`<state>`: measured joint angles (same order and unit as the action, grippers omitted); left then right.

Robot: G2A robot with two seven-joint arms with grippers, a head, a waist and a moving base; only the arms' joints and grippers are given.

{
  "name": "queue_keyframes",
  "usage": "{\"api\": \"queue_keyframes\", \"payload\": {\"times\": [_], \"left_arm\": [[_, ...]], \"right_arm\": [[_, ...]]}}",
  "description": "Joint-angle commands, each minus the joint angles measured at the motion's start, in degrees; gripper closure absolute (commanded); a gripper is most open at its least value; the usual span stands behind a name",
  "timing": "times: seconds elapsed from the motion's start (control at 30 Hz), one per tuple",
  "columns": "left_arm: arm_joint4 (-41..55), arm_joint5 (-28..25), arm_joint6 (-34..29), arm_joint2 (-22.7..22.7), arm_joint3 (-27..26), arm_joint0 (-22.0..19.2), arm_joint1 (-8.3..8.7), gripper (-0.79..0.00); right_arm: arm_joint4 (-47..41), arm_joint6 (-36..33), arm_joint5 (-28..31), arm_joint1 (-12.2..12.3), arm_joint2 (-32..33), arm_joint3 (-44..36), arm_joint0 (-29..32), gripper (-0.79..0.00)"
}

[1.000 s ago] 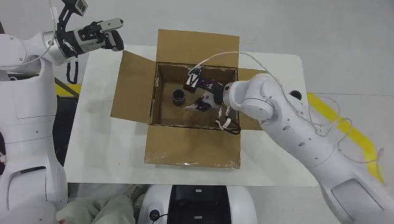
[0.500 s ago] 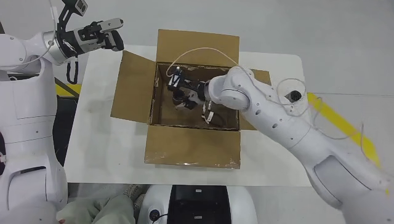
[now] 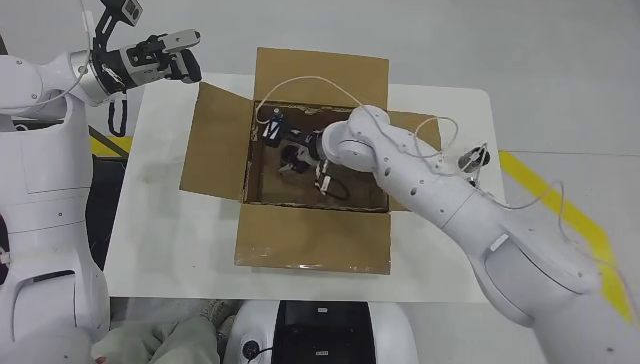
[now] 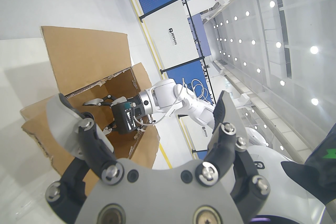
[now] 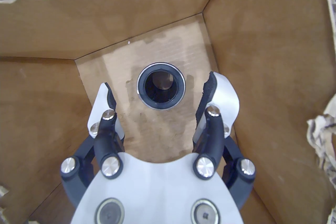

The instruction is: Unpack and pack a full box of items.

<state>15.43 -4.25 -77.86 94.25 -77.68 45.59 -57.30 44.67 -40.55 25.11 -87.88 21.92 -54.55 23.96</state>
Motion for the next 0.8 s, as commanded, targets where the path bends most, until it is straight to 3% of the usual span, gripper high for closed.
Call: {"api": "queue_keyframes", "payload": {"times": [0.0, 0.27, 0.33, 0.5, 0.6, 0.77], "left_arm": [[0.00, 0.00, 0.00, 0.00, 0.00, 0.00, 0.00, -0.785], [0.00, 0.00, 0.00, 0.00, 0.00, 0.00, 0.00, -0.785], [0.00, 0.00, 0.00, 0.00, 0.00, 0.00, 0.00, -0.785], [0.00, 0.00, 0.00, 0.00, 0.00, 0.00, 0.00, -0.785], [0.00, 0.00, 0.00, 0.00, 0.00, 0.00, 0.00, -0.785], [0.00, 0.00, 0.00, 0.00, 0.00, 0.00, 0.00, -0.785]], "right_arm": [[0.03, 0.44, 0.31, -0.88, -0.38, 1.87, -0.29, -0.656], [-0.26, 2.04, 1.94, -3.99, -1.25, 8.55, -1.01, -0.616], [-0.16, 2.45, 2.44, -4.65, -1.37, 9.87, -1.17, -0.566], [-0.15, 3.10, 3.15, -5.91, -1.14, 12.65, -1.60, -0.292], [0.02, 3.10, 3.46, -6.39, -0.86, 13.52, -1.83, 0.000], [0.73, 2.51, 3.38, -6.57, -0.03, 12.68, -2.01, 0.000]]}}
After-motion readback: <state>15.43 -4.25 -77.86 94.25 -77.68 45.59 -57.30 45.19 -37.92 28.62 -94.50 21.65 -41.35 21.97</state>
